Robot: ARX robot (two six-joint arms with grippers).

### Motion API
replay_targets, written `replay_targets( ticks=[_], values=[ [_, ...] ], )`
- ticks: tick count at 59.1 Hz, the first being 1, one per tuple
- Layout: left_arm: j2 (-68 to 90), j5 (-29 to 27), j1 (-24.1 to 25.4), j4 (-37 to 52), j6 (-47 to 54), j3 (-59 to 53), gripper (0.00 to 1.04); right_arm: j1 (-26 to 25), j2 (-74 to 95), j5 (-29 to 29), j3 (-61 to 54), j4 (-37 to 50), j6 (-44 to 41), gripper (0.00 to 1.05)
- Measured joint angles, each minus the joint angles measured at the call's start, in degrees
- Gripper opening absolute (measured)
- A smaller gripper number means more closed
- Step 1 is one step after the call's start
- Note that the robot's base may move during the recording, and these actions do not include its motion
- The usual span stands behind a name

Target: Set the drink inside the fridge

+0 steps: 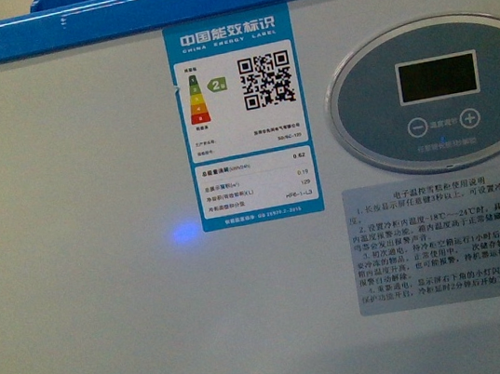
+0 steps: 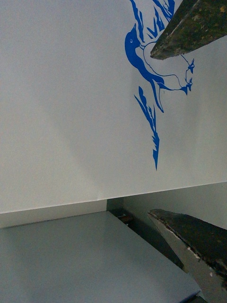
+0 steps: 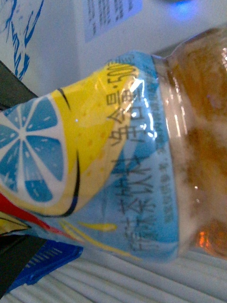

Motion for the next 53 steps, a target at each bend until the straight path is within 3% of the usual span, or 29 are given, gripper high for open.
replay_targets(
  ticks=[13, 19, 53],
  values=[
    [0.0, 0.0, 0.0, 0.0, 0.0, 0.0, 0.97, -9.4, -0.7, -0.8, -2.8, 3.0, -0.7, 0.40],
    [0.0, 0.0, 0.0, 0.0, 0.0, 0.0, 0.97, -11.4, -1.2, -1.7, -2.8, 3.3, -0.6, 0.40],
    [0.0, 0.0, 0.0, 0.0, 0.0, 0.0, 0.97, -7.5, -2.9, -2.3, -5.6, 6.0, -0.5, 0.40]
  ],
)
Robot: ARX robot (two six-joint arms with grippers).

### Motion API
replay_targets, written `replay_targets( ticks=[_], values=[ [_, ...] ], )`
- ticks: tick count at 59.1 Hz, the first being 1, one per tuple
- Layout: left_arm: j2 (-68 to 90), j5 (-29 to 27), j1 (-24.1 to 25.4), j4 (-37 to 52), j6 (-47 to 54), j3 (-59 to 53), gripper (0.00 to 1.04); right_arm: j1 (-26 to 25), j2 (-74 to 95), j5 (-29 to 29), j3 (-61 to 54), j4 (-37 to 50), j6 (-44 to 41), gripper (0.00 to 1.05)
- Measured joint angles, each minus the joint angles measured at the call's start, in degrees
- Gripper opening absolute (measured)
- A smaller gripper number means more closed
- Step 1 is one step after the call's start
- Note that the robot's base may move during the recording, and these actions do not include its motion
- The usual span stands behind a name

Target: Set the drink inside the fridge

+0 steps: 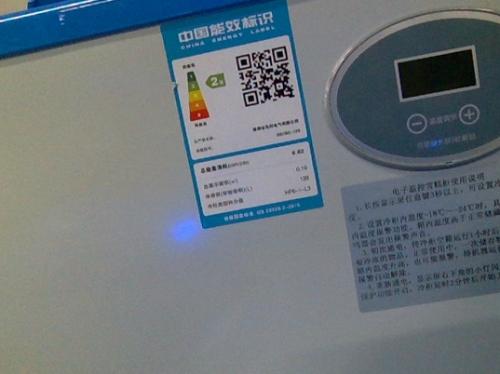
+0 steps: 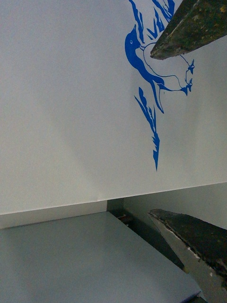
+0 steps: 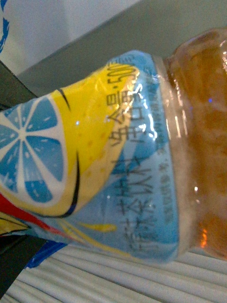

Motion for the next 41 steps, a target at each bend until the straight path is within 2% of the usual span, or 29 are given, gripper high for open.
replay_targets(
  ticks=[41],
  values=[
    [0.0, 0.0, 0.0, 0.0, 0.0, 0.0, 0.97, 0.0, -0.2, 0.1, -0.2, 0.1, 0.0, 0.39]
  ],
)
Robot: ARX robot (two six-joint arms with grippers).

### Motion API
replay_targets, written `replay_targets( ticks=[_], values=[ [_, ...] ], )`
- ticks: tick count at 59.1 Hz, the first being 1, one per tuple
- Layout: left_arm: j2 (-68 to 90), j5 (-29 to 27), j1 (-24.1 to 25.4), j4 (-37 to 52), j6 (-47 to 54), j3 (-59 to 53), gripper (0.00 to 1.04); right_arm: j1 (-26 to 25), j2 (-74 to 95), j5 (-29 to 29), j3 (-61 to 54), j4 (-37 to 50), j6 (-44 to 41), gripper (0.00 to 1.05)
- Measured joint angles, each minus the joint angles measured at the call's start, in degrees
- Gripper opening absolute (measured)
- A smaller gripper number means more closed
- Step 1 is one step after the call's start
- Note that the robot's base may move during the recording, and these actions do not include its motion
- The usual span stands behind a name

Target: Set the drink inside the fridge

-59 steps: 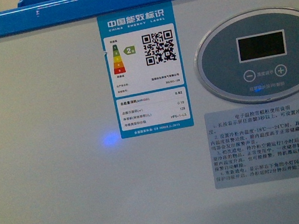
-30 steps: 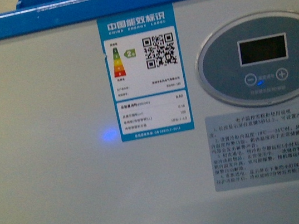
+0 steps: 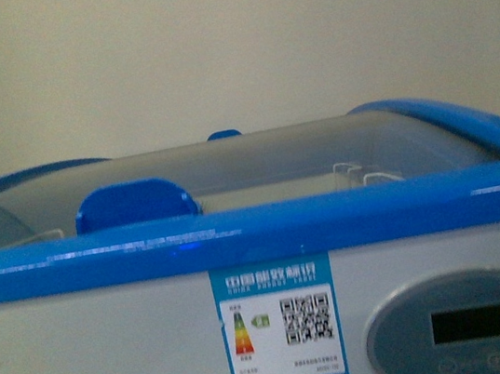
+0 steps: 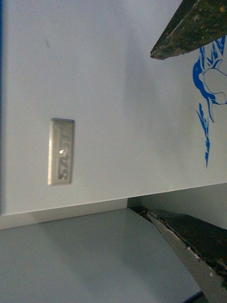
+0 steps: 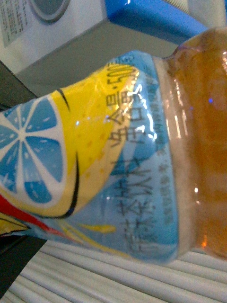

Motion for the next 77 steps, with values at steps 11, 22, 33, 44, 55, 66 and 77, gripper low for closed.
replay_targets(
  ticks=[11, 22, 33, 44, 55, 66, 77],
  values=[
    [0.0, 0.0, 0.0, 0.0, 0.0, 0.0, 0.97, 0.0, 0.0, 0.0, 0.0, 0.0, 0.0, 0.39],
    [0.0, 0.0, 0.0, 0.0, 0.0, 0.0, 0.97, 0.0, 0.0, 0.0, 0.0, 0.0, 0.0, 0.39],
    [0.0, 0.0, 0.0, 0.0, 0.0, 0.0, 0.97, 0.0, 0.0, 0.0, 0.0, 0.1, 0.0, 0.39],
    [19.0, 15.4, 6.0, 3.8, -7.1, 6.8, 0.97, 0.0, 0.0, -0.1, 0.0, 0.2, 0.0, 0.39],
    [50.1, 21.4, 3.0, 25.9, 3.0, 23.8, 0.97, 0.0, 0.0, 0.1, 0.0, 0.2, 0.0, 0.39],
    [73.5, 40.2, -8.0, 16.5, 33.9, 43.4, 0.97, 0.0, 0.0, 0.0, 0.0, 0.2, 0.0, 0.39],
    [82.1, 41.3, -10.2, 1.8, 53.1, 52.0, 0.97, 0.0, 0.0, 0.1, 0.0, 0.2, 0.0, 0.39]
  ],
)
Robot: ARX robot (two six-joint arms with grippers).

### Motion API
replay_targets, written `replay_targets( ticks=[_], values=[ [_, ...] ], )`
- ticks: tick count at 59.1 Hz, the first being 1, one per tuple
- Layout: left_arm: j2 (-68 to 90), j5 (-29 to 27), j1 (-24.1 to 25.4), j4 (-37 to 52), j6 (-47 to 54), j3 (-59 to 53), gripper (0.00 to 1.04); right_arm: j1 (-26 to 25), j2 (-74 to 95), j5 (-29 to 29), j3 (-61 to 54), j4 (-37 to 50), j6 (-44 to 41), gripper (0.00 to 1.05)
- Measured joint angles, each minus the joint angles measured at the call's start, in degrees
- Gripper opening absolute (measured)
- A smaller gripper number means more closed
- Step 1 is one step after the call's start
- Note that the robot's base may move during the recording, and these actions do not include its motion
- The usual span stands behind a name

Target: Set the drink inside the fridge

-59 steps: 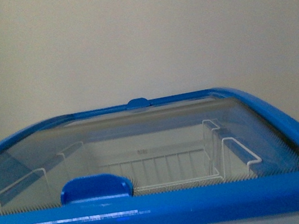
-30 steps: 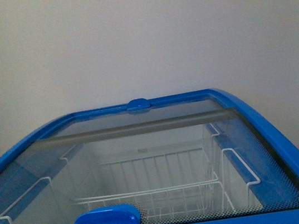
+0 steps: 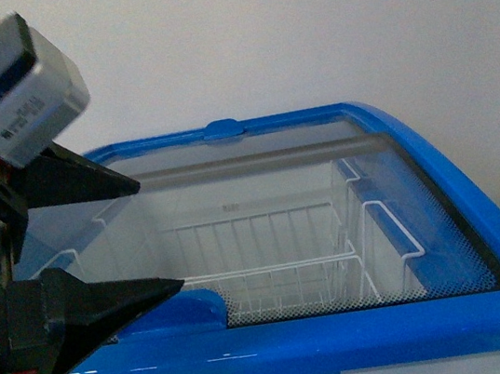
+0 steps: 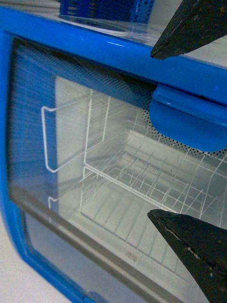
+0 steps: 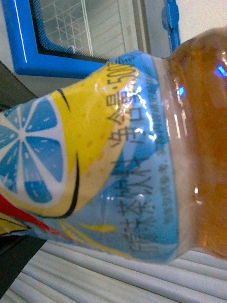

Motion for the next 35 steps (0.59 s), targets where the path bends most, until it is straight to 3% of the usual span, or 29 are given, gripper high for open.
replay_targets(
  ticks=[35],
  values=[
    [15.1, -1.0, 1.1, -4.9, 13.8, 10.5, 0.97, 0.0, 0.0, 0.0, 0.0, 0.0, 0.0, 0.39]
  ],
)
